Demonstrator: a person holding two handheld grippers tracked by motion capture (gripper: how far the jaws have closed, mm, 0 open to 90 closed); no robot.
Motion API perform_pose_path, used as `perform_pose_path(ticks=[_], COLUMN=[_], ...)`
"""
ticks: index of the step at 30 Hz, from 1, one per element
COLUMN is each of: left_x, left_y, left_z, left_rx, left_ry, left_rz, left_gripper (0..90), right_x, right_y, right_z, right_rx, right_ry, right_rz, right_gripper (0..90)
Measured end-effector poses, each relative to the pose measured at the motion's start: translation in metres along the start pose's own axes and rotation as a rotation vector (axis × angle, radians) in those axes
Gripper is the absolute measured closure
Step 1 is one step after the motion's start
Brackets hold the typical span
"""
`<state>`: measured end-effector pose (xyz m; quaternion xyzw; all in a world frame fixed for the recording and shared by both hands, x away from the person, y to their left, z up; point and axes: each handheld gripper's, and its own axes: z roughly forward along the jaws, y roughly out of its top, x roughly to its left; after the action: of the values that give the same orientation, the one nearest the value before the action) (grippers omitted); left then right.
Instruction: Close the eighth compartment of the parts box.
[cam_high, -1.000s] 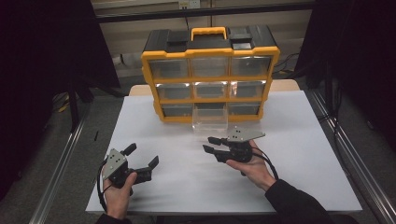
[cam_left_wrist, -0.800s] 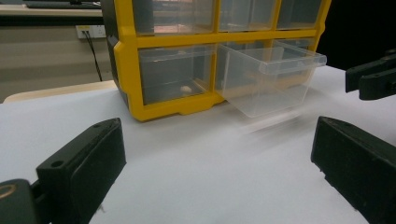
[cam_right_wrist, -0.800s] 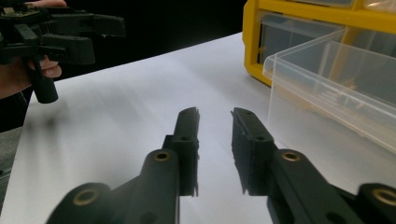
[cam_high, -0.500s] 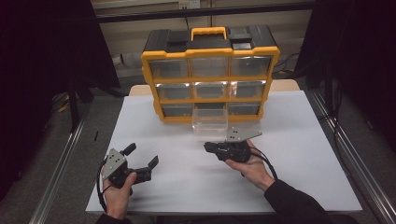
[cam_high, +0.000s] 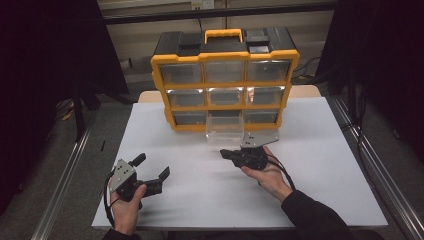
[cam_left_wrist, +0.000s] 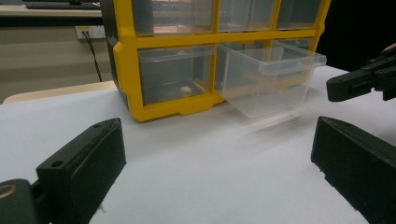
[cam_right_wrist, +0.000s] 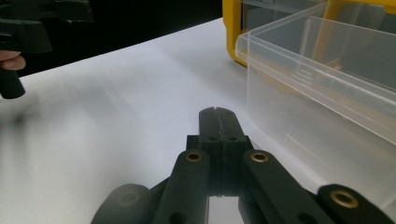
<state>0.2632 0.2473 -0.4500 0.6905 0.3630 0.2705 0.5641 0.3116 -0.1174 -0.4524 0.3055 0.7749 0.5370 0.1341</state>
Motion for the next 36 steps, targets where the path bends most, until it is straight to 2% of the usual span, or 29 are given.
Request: perform_pose_path(ticks=[10, 16, 21, 24, 25, 30, 32, 36], left_x=[0.000, 0.000, 0.000, 0.000, 0.000, 0.000, 0.000, 0.000], left_y=[0.000, 0.000, 0.000, 0.000, 0.000, 0.000, 0.000, 0.000], left_z=[0.001, 0.000, 0.001, 0.000, 0.000, 0.000, 0.000, 0.000], left_rx=[-0.003, 0.000, -0.005, -0.001, -0.006, -0.007, -0.006, -0.007], left_ry=[-0.012, 0.000, -0.014, 0.000, -0.011, -0.011, -0.011, -0.004], left_rz=[-0.002, 0.000, -0.003, 0.000, -0.013, -0.013, 0.000, -0.008], left_gripper=[2.8, 2.8, 2.8, 2.8, 2.8, 2.8, 2.8, 2.8], right_x=[-0.013, -0.017, -0.021, -0.022, -0.022, -0.025, -0.027, -0.030], right_y=[-0.004, -0.005, -0.003, -0.002, -0.002, -0.004, -0.004, -0.006], right_z=[0.008, 0.011, 0.013, 0.018, 0.018, 0.020, 0.020, 0.021], right_rx=[0.004, 0.011, 0.018, 0.019, 0.019, 0.026, 0.026, 0.027], right_ry=[-0.037, -0.048, -0.067, -0.064, -0.064, -0.085, -0.092, -0.105], right_rz=[-0.003, -0.010, -0.013, -0.025, -0.025, -0.016, -0.013, -0.002], right_gripper=[90.0, 90.0, 90.0, 90.0, 90.0, 90.0, 90.0, 90.0])
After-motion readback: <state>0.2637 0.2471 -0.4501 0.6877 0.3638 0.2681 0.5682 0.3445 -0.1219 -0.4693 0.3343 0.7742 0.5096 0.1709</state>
